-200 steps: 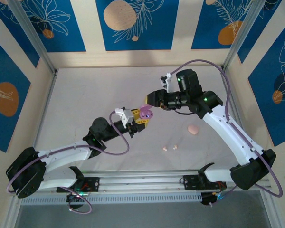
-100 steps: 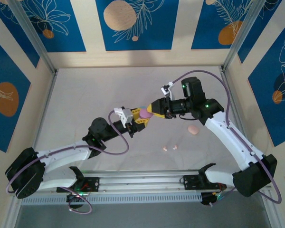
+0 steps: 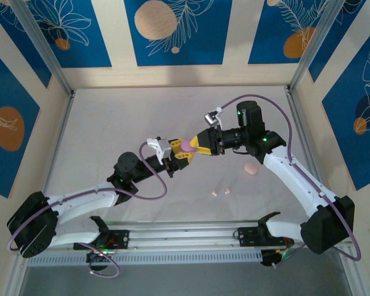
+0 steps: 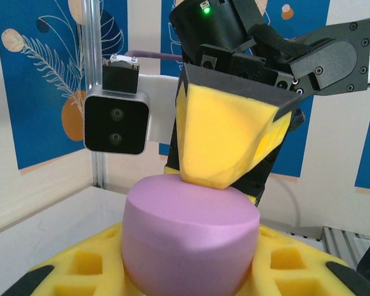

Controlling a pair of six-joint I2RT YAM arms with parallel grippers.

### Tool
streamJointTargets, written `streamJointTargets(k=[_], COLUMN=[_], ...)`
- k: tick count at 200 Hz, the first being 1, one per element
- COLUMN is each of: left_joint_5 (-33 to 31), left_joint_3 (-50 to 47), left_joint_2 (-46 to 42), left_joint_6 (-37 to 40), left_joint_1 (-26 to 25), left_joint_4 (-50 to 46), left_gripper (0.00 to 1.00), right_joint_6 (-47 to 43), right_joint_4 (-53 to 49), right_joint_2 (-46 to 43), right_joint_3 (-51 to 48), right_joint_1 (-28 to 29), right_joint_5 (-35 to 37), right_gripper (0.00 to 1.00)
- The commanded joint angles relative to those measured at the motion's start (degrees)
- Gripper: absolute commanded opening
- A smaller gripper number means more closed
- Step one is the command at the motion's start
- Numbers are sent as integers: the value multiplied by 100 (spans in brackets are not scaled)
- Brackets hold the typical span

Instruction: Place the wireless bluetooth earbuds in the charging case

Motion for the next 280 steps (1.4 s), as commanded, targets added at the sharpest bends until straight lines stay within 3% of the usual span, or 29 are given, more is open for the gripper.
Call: streamJointTargets(k=[1,61,85,122,143,188,227,280], left_joint_5=[170,-139,-294,-541,-657,-1472,-1957,-2080], left_joint_3=[230,290,334,303,255,153,409,589], left_joint_2=[-76,-150,-251,-421,-551,-1011,-1407,-1604], left_joint_6=[-76,131,243,357,418,275,92,-246], left_joint_1=[-69,-62,-69,-67,-66,-60,-60,-52], left_joint_4=[212,-527,-1006,-1396,-1555,-2007,-3138,-3846], left_gripper=[26,37,43,60,58,67,73,76], right_joint_6=[83,341,551,632,641,418,134,-185], right_joint_4=[149,463,734,752,676,548,488,385], right_joint_2=[62,-41,-50,-84,-115,173,979,2475], right_joint_3=[-84,-251,-357,-475,-616,-1131,-1223,-699], right_joint_1=[34,-131,-190,-369,-523,-886,-1021,-1005], right_joint_5=[-242,50,142,518,893,1977,2503,2665], right_gripper=[35,11,10,9,9,9,9,10])
